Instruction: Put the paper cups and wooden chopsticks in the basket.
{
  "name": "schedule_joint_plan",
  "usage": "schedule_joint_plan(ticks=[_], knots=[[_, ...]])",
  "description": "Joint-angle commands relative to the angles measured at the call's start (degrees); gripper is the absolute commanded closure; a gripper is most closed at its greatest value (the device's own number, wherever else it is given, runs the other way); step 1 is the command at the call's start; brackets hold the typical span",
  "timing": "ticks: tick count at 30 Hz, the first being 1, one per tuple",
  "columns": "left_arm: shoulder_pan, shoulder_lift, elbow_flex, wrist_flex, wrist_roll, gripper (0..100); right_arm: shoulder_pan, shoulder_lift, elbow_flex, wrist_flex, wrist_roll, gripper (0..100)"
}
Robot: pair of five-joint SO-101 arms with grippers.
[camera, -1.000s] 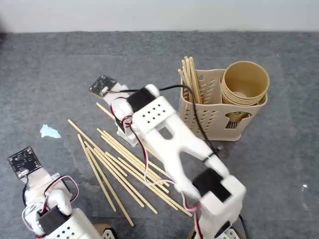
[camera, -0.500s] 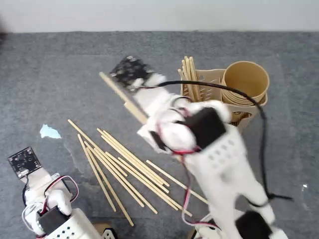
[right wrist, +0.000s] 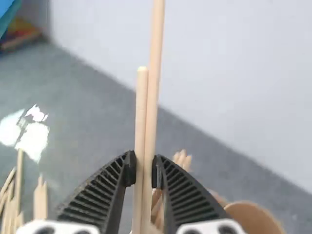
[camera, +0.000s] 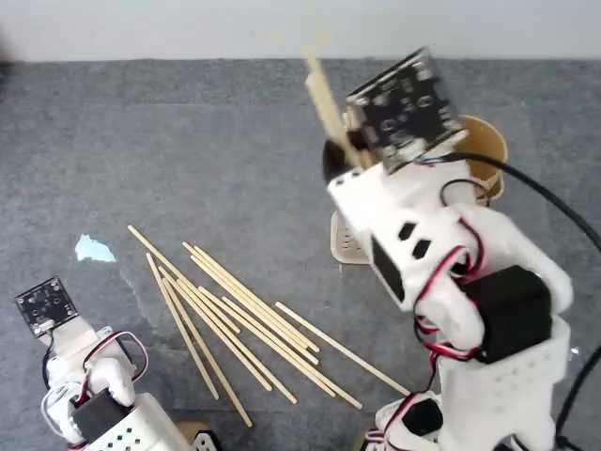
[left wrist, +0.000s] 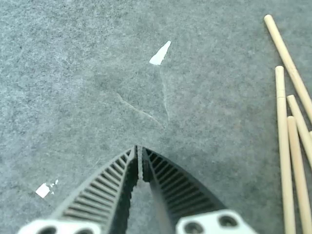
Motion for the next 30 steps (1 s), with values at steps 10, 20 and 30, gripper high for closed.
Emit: schedule_joint_plan(ticks=[10, 20, 30], knots=[[0.3, -0.6, -0.3, -1.1, -0.6, 99, 10.9, -1.6, 13.3, -33.5, -4.3, 99.1], [0.3, -0.6, -0.3, -1.1, -0.6, 99, 12.1, -2.0, 34.7, -48.0, -7.6, 99.1], [0.3, -0.6, -0.3, -1.1, -0.6, 99, 11.3, -2.1, 38.3, -45.5, -8.7, 85.7]])
